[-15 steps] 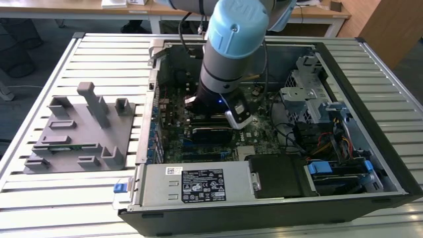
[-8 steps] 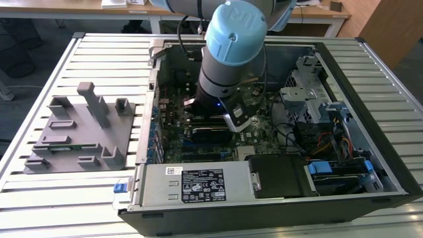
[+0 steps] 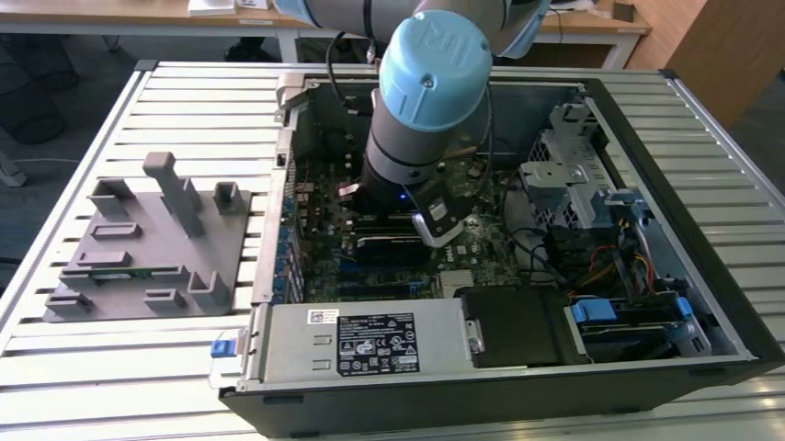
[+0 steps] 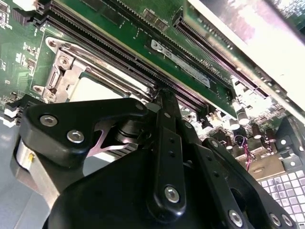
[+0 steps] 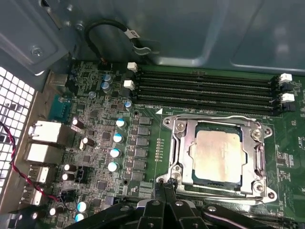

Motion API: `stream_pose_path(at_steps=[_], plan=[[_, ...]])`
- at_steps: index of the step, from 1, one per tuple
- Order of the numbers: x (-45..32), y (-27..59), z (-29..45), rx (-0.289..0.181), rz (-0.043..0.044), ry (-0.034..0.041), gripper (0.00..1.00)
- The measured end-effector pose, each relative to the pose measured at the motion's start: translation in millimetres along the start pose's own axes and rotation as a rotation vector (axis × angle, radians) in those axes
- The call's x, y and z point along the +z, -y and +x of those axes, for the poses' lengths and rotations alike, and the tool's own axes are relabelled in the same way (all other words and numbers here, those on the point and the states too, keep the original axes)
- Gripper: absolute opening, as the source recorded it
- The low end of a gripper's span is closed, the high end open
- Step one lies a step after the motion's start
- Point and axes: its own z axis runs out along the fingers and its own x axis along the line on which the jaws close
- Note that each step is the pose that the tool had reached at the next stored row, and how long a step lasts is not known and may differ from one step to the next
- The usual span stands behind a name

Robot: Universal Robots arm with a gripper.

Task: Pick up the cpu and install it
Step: 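Install the second cpu locking lever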

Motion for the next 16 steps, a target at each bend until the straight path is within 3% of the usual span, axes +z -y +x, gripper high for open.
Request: stream_pose_path(at_steps=[10, 16], plan=[[3.4, 0.9, 2.3, -0.002, -0.0269, 0.0021, 0.11], [3.9, 0.9, 3.7, -0.003, -0.0320, 0.0025, 0.11]])
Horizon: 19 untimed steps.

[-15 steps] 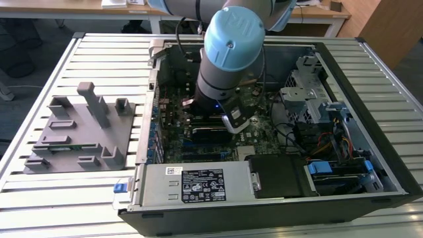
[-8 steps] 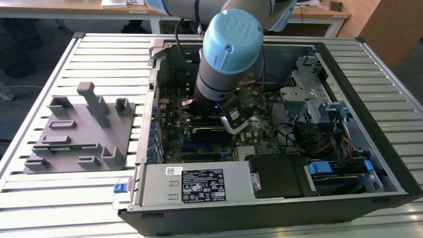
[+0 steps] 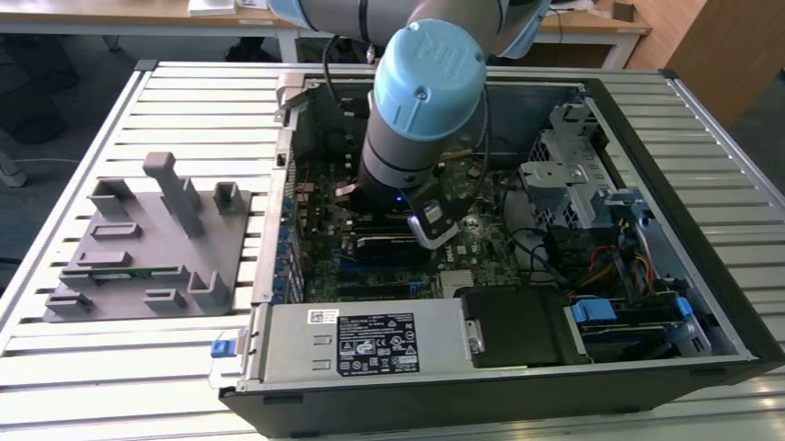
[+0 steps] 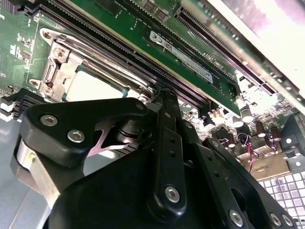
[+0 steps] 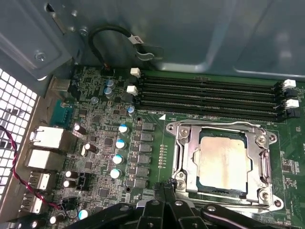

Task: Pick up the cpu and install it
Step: 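Install the second cpu locking lever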

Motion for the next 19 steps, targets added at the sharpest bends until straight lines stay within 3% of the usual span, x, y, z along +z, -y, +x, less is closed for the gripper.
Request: stream_pose_path(at_steps=[7, 19], plan=[[-1.8, -0.8, 1.0, 0.000, -0.0009, 0.0002, 0.11], [-21.5, -8.2, 2.4, 0.000, -0.0004, 0.0000, 0.11]])
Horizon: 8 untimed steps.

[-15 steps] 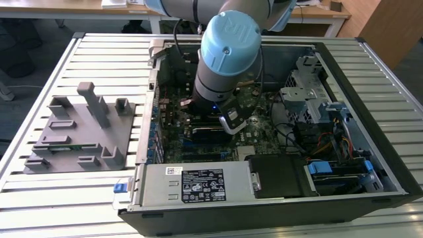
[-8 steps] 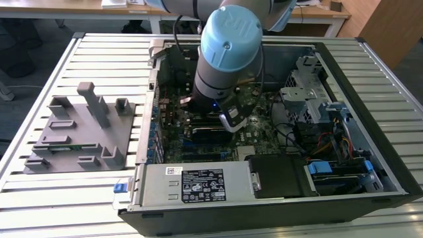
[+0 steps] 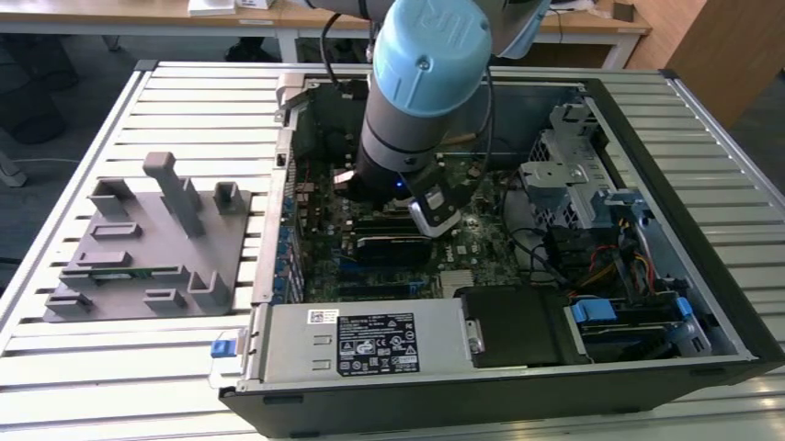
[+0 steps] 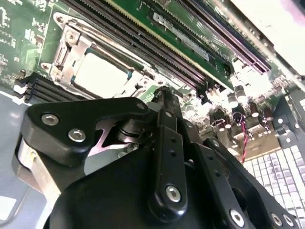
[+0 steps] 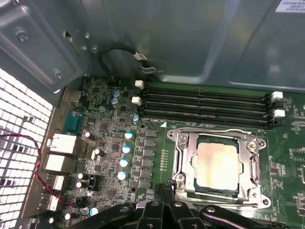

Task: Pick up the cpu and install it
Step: 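Install the second cpu locking lever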

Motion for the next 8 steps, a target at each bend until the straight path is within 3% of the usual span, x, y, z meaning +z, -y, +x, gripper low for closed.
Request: stream_pose_path(at_steps=[8], plan=[[-2.3, -1.0, 0.1, 0.001, 0.0004, -0.0036, 0.11]])
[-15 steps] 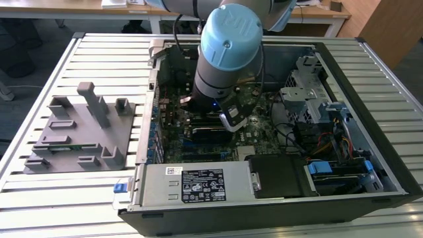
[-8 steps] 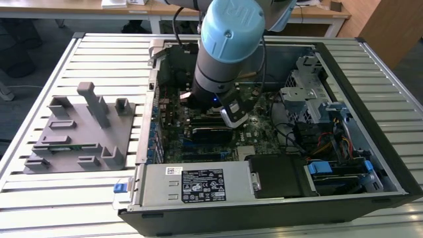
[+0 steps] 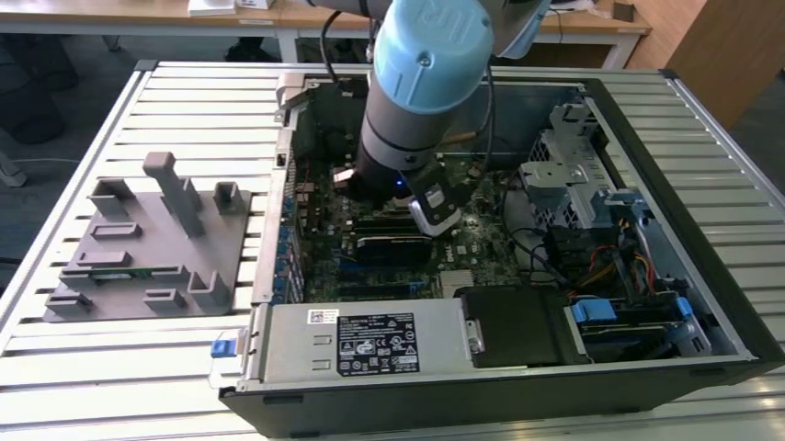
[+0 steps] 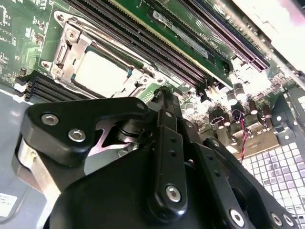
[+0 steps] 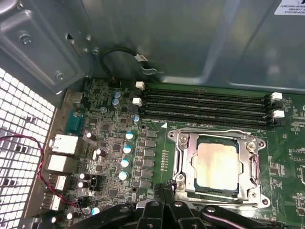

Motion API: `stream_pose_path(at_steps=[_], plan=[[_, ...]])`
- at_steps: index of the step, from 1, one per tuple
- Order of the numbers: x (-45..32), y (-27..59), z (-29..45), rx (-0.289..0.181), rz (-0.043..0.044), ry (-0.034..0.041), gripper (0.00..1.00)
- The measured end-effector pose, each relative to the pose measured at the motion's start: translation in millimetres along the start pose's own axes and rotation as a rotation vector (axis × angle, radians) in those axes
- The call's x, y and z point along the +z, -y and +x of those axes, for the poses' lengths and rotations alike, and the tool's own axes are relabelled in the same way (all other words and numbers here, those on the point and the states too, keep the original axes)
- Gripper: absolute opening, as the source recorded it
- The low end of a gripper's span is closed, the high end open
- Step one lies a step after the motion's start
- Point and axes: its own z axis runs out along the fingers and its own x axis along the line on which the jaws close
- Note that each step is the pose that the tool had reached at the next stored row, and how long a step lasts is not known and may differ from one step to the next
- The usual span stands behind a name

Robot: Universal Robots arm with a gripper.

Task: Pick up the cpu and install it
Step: 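Install the second cpu locking lever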

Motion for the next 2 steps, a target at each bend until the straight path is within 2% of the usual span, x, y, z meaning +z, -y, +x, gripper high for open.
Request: stream_pose_path(at_steps=[2], plan=[[-1.0, -0.4, 0.1, 0.000, -0.0001, -0.0007, 0.11]])
